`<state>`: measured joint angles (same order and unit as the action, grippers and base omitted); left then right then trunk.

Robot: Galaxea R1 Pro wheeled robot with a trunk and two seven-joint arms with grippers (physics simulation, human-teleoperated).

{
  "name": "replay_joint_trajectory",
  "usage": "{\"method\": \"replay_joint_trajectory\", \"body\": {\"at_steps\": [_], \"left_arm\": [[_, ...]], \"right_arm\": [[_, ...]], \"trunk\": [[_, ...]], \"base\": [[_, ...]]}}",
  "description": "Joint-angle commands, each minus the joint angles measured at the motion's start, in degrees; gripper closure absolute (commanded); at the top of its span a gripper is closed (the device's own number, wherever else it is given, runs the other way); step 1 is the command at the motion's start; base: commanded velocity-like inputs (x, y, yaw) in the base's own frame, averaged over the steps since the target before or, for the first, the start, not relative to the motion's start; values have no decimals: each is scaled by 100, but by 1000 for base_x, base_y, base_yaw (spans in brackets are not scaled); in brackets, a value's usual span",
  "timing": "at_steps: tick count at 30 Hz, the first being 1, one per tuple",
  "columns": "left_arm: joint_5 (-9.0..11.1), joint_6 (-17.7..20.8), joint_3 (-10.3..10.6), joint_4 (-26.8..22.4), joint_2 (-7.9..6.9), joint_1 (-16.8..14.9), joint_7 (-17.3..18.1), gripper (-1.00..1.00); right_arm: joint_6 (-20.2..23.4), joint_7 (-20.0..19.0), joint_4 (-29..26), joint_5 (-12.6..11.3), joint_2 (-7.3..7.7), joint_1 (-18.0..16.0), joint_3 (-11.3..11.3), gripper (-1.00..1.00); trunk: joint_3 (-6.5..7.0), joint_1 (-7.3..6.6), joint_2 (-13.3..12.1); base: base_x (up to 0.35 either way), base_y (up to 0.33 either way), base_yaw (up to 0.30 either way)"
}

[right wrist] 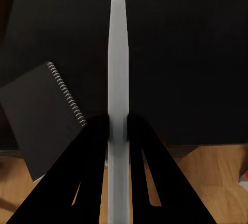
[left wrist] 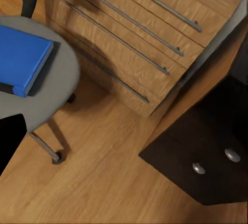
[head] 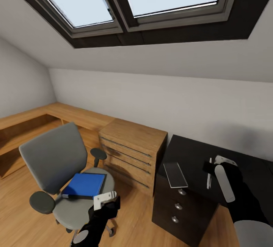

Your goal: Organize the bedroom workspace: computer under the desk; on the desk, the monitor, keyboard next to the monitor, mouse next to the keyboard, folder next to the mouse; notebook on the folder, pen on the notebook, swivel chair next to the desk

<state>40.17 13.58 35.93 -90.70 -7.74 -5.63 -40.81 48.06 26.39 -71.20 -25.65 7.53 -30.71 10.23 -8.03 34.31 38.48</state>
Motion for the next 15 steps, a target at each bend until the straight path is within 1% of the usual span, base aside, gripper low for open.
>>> {"method": "replay_joint_trajectory", "body": {"at_steps": [1, 4, 6, 7, 11, 12, 13, 15], "left_arm": [[25, 32, -33, -15, 22, -8, -48, -100], [6, 57, -124, -30, 72, -8, -59, -100], [-1, 66, -164, -33, 83, -8, -63, -100], [-4, 69, -180, -34, 83, -8, -68, -100], [-14, 68, -201, -35, 80, -8, -74, -100], [-17, 67, -205, -35, 80, -8, -80, -100], [-17, 67, -203, -35, 80, -8, -82, -100], [-18, 66, -202, -35, 80, -8, -83, -100]], "right_arm": [[-13, 42, -3, -71, 2, -5, -1, 100], [-107, 42, 65, -46, 2, -8, -3, 100], [-152, 42, 148, 37, 3, -11, -3, 100], [-170, 42, 203, 119, 0, -12, -3, 100], [-192, 37, 287, 321, -15, -13, -11, 100], [-198, 34, 317, 382, -19, -14, -106, 100], [-198, 34, 323, 390, -17, -14, -156, 100], [-199, 34, 328, 395, -16, -14, -191, 100]], "trunk": [[-10, 4, 8], [-10, 4, 8], [-10, 4, 8], [-10, 4, 8], [-10, 4, 8], [-10, 4, 8], [-10, 4, 8], [-10, 4, 8]], "base": [[225, 0, 0], [266, 0, 0], [298, -9, 0], [307, -36, 0], [314, -59, 0], [319, -80, 0], [319, -82, 0], [320, -84, 0]]}}
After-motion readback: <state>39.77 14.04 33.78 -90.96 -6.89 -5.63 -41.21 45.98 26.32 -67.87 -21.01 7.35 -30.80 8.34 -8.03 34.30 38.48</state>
